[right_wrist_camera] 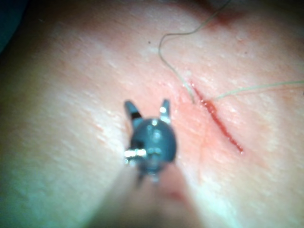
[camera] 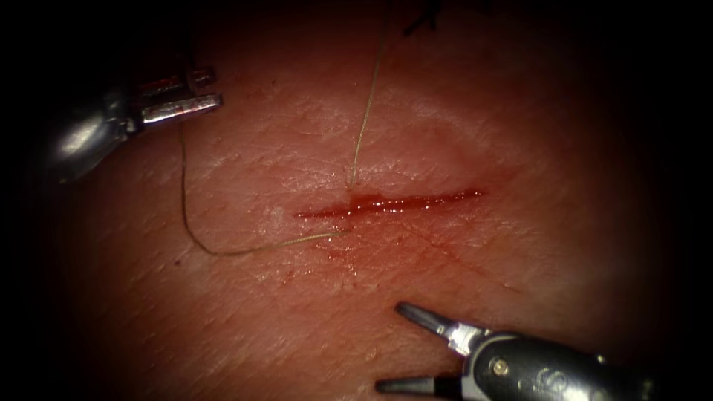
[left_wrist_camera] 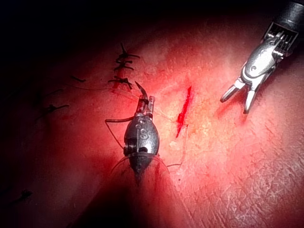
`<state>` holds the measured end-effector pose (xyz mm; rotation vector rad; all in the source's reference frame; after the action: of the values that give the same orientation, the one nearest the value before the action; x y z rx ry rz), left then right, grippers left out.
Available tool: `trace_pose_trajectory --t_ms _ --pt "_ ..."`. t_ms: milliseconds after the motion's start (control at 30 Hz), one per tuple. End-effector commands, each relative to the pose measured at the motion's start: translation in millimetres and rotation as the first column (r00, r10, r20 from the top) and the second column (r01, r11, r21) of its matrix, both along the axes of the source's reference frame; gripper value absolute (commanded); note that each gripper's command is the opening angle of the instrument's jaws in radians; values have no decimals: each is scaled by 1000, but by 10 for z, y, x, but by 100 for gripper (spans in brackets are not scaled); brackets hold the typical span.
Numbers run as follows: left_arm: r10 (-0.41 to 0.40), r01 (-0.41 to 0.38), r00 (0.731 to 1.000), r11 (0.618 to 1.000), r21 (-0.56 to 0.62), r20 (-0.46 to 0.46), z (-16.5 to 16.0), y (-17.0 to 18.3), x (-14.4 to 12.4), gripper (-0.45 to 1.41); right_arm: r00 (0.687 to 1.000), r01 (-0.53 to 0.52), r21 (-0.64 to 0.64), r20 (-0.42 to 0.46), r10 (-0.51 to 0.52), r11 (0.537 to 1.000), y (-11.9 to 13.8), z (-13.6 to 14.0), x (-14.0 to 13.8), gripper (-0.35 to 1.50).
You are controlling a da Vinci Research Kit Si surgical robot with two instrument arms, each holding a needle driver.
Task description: Wound Closure
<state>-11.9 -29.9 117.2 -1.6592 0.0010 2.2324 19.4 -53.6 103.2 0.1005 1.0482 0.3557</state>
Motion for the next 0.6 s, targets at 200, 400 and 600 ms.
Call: trace_pose_trajectory --t_ms 200,400,600 --pt "6 -7 1000 1000 1 17 1 0 -16 -45 999 3 -45 51 -1 999 18 53 23 121" --pt "6 -6 1000 1000 3 23 -3 -1 -22 -45 996 24 -62 84 -19 998 12 97 42 118" --pt "7 -7 1000 1000 4 30 -5 0 -26 -45 996 15 -73 90 -9 997 20 111 46 111"
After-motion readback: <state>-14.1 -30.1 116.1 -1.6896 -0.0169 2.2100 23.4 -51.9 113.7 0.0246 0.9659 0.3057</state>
